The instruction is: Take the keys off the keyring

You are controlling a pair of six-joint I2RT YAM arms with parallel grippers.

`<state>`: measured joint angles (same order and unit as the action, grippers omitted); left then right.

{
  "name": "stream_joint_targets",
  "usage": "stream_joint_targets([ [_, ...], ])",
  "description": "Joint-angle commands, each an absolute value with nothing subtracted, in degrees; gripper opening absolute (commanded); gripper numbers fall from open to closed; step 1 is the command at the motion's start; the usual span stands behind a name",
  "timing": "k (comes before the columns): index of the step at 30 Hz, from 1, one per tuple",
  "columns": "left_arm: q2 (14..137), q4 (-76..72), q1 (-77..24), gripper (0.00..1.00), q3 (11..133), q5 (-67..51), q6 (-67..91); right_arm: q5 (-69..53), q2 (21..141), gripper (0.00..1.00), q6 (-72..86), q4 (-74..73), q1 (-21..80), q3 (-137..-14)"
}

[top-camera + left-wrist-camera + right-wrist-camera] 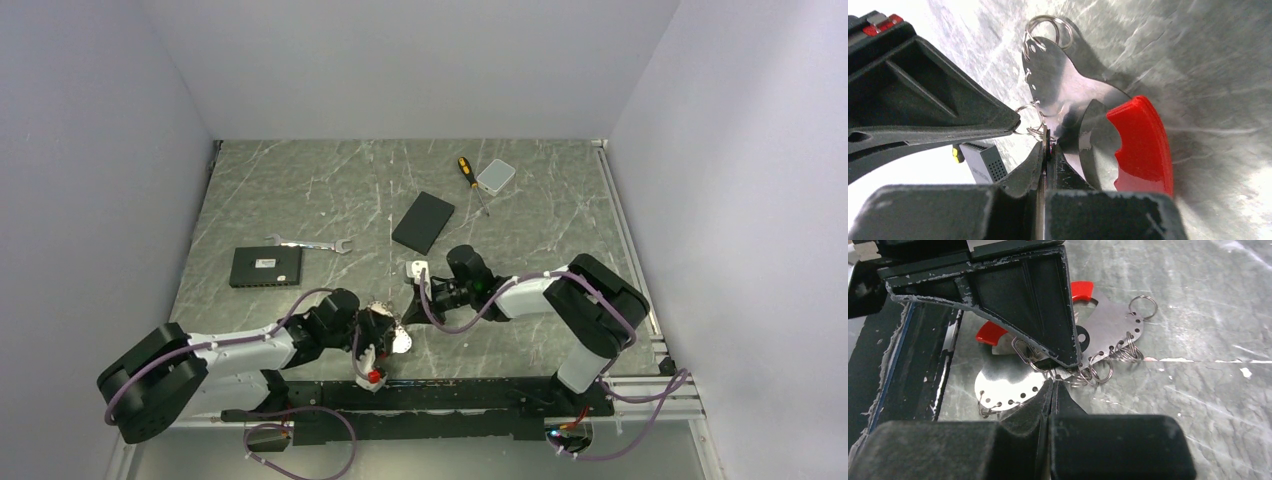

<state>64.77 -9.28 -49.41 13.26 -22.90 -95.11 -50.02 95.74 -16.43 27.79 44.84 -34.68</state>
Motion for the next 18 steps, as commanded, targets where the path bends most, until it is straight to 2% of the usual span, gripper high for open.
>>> stream_joint_targets([
  [1, 66.97, -3.64, -49.66, 0.00, 12.18, -20.37, -94.20, -48.37, 95.91, 0.00, -11.48, 49.44, 43.07, -33.23],
  [8, 67.17, -5.30, -49.73, 0.00, 11.18, -18.06, -97.26, -43.36, 97.38, 0.00, -18.74, 50.07, 43.42, -30.16],
  [15, 67.21, -6.27, -49.71, 0.00, 8.65, -18.64, -101.14, -38.16, 97.61, 0.00, -16.89, 52.83, 43.80, -27.32],
  [18, 67.24, -5.70, -49.74, 0.00, 8.31, -19.42, -102.05, -38.55, 97.90, 0.06, -17.87, 50.58, 44.73, -27.45],
])
